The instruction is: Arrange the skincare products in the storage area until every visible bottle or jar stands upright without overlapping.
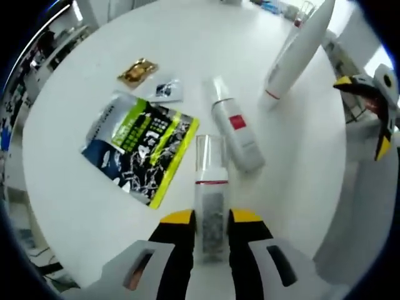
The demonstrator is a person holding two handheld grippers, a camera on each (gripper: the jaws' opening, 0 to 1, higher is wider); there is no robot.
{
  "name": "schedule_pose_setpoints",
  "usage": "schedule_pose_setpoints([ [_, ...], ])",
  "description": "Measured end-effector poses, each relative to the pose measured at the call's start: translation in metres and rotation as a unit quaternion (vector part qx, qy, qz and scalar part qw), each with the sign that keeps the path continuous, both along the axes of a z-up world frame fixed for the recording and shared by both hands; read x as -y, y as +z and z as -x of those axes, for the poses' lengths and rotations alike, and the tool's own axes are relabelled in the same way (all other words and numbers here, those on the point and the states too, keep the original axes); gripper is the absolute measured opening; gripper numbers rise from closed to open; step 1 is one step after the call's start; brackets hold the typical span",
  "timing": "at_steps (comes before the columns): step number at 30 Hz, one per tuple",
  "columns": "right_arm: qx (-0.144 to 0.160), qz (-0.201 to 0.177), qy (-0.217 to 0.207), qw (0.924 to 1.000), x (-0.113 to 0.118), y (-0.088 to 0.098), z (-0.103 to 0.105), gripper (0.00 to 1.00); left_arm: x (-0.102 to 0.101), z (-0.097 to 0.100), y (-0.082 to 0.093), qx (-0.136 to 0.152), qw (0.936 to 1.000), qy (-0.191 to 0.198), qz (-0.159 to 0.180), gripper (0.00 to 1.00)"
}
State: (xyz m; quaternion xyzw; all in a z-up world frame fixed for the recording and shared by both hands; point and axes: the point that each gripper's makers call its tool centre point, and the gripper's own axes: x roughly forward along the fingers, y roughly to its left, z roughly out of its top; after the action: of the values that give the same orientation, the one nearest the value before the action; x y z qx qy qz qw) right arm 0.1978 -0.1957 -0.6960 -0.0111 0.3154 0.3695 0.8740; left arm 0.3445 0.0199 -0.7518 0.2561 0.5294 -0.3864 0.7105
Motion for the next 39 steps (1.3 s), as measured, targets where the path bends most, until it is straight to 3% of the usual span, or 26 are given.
schedule_pose_setpoints([
  [4,-0.001,-0.015,0.004,0.9999,-0.003,0.003,0.000,0.93,0.003,0.002,0.009,-0.001,0.9987,0.032,0.040,0.24],
  [8,0.009,-0.014,-0.001,0.9999,-0.001,0.005,-0.003,0.92,0.002,0.005,0.017,-0.009,0.9934,0.076,0.085,0.24],
  [13,0.014,-0.021,0.001,0.9997,-0.002,0.007,-0.004,0.91,-0.003,0.014,0.023,-0.010,0.9906,0.092,0.101,0.24],
  [16,0.014,-0.058,-0.001,0.9982,-0.007,0.016,-0.004,0.90,-0.002,0.027,0.029,-0.008,0.9879,0.099,0.119,0.25],
  [18,0.012,-0.062,0.000,0.9980,-0.007,0.017,-0.005,0.89,0.006,0.029,0.035,-0.006,0.9852,0.098,0.140,0.25],
  [21,0.015,-0.071,0.002,0.9974,-0.010,0.020,-0.008,0.88,0.023,0.038,0.055,0.003,0.9767,0.097,0.191,0.25],
  [24,0.020,-0.105,0.000,0.9943,-0.021,0.034,-0.013,0.87,0.033,0.048,0.070,0.003,0.9690,0.107,0.223,0.25],
  [28,0.030,-0.120,0.025,0.9920,-0.034,0.046,-0.013,0.74,0.048,0.061,0.080,-0.002,0.9606,0.112,0.254,0.24],
  [31,0.030,-0.136,0.033,0.9898,-0.043,0.057,-0.013,0.76,0.056,0.065,0.084,-0.006,0.9527,0.119,0.279,0.24],
  [35,0.034,-0.164,0.036,0.9852,-0.047,0.070,-0.014,0.75,0.071,0.076,0.098,-0.017,0.9340,0.129,0.333,0.24],
  [39,0.019,-0.228,0.044,0.9726,-0.057,0.089,-0.013,0.74,0.086,0.086,0.117,-0.026,0.9133,0.130,0.385,0.24],
])
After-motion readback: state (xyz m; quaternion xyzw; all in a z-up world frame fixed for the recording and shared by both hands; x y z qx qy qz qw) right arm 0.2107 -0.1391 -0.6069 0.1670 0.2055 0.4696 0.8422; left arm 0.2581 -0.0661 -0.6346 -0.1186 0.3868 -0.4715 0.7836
